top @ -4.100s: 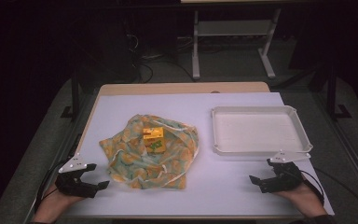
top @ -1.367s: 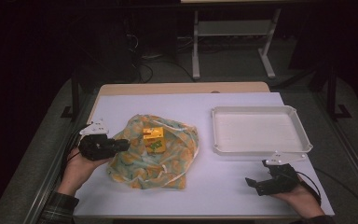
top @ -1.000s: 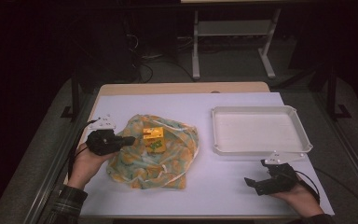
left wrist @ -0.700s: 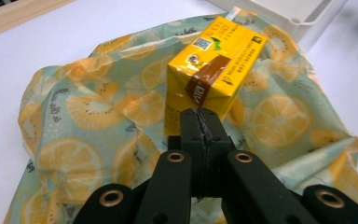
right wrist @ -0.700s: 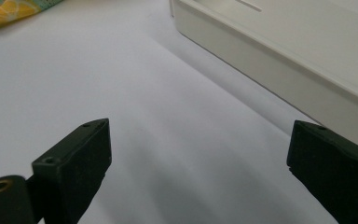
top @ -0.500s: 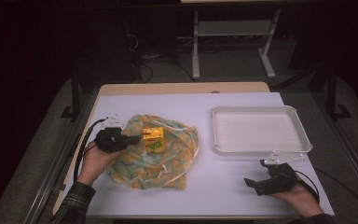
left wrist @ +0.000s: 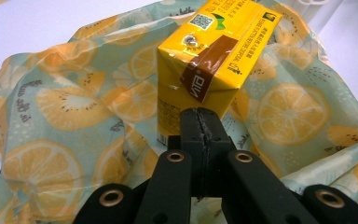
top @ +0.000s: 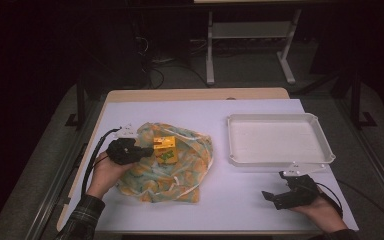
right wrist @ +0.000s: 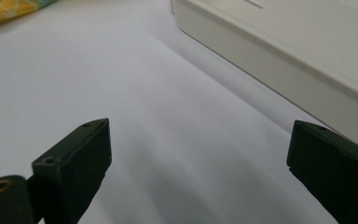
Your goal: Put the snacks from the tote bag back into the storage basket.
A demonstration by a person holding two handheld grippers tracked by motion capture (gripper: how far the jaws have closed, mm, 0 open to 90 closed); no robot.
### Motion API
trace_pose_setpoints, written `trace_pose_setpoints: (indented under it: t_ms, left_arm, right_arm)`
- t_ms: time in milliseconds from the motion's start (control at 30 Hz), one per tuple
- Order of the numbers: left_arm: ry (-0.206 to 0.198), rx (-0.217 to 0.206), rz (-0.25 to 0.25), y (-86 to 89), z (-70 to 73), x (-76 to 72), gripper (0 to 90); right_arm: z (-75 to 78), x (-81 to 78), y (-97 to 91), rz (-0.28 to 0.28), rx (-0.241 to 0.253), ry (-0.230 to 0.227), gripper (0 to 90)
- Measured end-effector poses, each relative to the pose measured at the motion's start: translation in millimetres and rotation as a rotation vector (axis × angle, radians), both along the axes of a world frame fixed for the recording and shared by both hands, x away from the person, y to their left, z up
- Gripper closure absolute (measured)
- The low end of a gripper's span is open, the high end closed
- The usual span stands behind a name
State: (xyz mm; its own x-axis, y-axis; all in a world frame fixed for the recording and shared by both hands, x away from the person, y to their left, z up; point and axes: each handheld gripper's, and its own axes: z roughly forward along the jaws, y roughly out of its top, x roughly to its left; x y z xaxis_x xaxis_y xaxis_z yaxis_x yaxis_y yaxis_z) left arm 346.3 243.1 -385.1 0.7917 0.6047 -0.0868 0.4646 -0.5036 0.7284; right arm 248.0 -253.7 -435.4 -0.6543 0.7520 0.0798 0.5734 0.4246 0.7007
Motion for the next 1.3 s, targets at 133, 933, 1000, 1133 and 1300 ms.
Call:
trace_pose_setpoints:
  t_ms: [133,933,1000,1133,1300]
  left_arm:
    - [0.004,0.003,-0.003,0.1,0.1,0.0,89.7]
    - [0.014,0.002,-0.059,-16.6,1.2,-6.2,89.7]
    - [0.011,0.003,-0.069,-18.9,1.2,-6.6,89.7]
    - [0.021,-0.003,-0.077,-24.1,0.8,-9.0,89.6]
    - [0.021,0.009,-0.091,-27.2,0.0,-9.5,89.5]
  right_arm:
    - [-0.1,-1.0,0.2,-0.004,0.002,0.006,6.2]
    - [-1.0,-5.0,-2.2,-0.001,-0.01,0.01,6.2]
    - [-1.0,-5.3,-2.0,0.0,-0.009,0.013,6.2]
    - [-1.8,-5.1,-1.7,0.008,-0.01,0.009,6.2]
    - [-1.7,-5.3,-1.4,0.007,-0.009,0.014,6.2]
